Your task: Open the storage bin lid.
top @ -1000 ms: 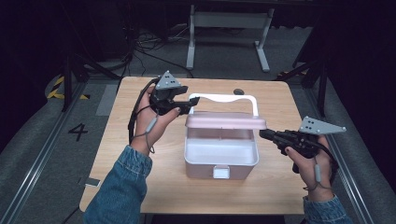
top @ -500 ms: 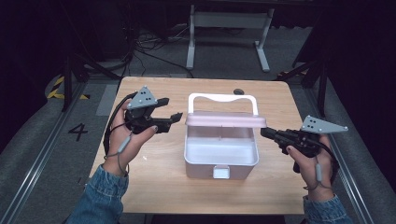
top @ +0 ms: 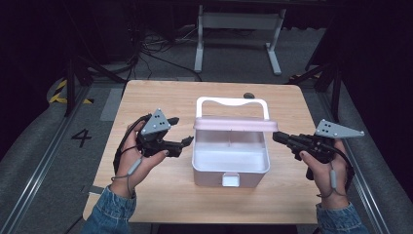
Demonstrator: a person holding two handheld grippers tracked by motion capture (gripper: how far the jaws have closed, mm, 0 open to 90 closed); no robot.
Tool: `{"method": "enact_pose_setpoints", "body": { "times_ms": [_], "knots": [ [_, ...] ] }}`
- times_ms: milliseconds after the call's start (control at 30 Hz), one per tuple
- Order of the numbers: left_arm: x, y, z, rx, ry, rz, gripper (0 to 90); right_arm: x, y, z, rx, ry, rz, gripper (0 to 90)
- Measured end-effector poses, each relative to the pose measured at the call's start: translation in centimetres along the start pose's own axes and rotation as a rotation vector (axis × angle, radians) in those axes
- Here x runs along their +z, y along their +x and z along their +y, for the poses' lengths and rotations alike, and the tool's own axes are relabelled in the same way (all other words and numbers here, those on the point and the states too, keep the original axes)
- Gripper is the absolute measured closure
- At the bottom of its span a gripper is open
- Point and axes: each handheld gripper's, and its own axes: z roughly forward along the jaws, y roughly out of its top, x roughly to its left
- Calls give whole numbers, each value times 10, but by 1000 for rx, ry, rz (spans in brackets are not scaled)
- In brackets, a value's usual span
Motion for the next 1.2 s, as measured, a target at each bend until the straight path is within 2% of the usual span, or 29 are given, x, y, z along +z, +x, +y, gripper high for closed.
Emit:
{"method": "enact_pose_setpoints", "body": {
  "times_ms": [200, 367, 633, 733, 867, 1033, 1200],
  "knots": [
    [7, -3, -3, -8, 1, 7, 243, 0, 0, 0, 8, 1, -7, 900],
    [13, -8, -1, -2, -47, 20, 227, 1, 0, 0, 3, 0, -8, 900],
    [23, -15, 7, 16, -101, 15, 218, 1, 1, 0, 5, 2, -4, 900],
    [24, -15, 10, 8, -112, 5, 244, 1, 1, 0, 6, 4, -3, 900],
    [26, -15, 14, 9, -123, 15, 297, 1, 1, 0, 7, 4, 0, 900],
    [30, -15, 20, 37, -159, 54, 330, 0, 1, 0, 7, 3, 0, 900],
    [36, -15, 24, 49, -167, 42, 382, 0, 0, 0, 7, -2, 2, 900]
  ]
}}
